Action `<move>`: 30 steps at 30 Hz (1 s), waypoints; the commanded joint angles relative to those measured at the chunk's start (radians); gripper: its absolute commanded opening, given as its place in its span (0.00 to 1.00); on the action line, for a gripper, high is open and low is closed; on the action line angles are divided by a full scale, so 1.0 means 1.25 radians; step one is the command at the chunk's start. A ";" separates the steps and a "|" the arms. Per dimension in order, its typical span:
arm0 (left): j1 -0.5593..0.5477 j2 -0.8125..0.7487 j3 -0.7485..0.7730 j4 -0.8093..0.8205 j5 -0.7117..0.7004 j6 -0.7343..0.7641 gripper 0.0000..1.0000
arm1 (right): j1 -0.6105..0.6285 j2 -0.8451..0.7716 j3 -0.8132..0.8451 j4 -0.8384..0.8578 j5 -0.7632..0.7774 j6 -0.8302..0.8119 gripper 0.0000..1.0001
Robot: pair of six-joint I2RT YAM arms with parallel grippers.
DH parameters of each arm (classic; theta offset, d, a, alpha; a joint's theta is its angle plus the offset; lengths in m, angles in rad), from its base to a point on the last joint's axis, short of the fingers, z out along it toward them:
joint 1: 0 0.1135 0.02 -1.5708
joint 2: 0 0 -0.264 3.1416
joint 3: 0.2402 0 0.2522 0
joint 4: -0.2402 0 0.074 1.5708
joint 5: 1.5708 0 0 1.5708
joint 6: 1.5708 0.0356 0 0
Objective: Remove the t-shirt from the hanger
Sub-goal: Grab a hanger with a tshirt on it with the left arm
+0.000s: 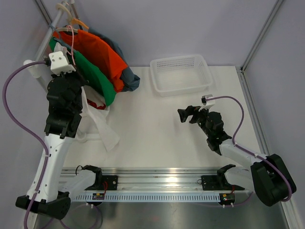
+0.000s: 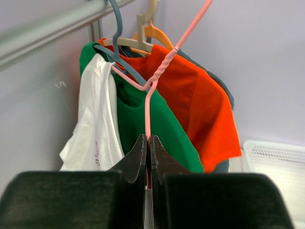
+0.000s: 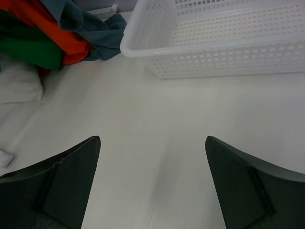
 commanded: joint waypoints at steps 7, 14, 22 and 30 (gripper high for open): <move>-0.023 -0.112 -0.108 0.023 0.070 -0.012 0.00 | 0.015 0.050 0.078 0.055 -0.113 -0.017 0.99; -0.023 -0.148 -0.198 0.059 0.141 0.023 0.00 | 0.083 0.128 0.246 0.026 -0.232 -0.066 1.00; -0.023 -0.217 -0.140 -0.181 0.191 0.045 0.00 | 0.107 0.206 0.351 0.013 -0.275 -0.061 0.99; -0.023 -0.340 -0.087 -0.319 0.365 0.088 0.00 | 0.126 0.256 0.347 0.038 -0.276 -0.054 0.98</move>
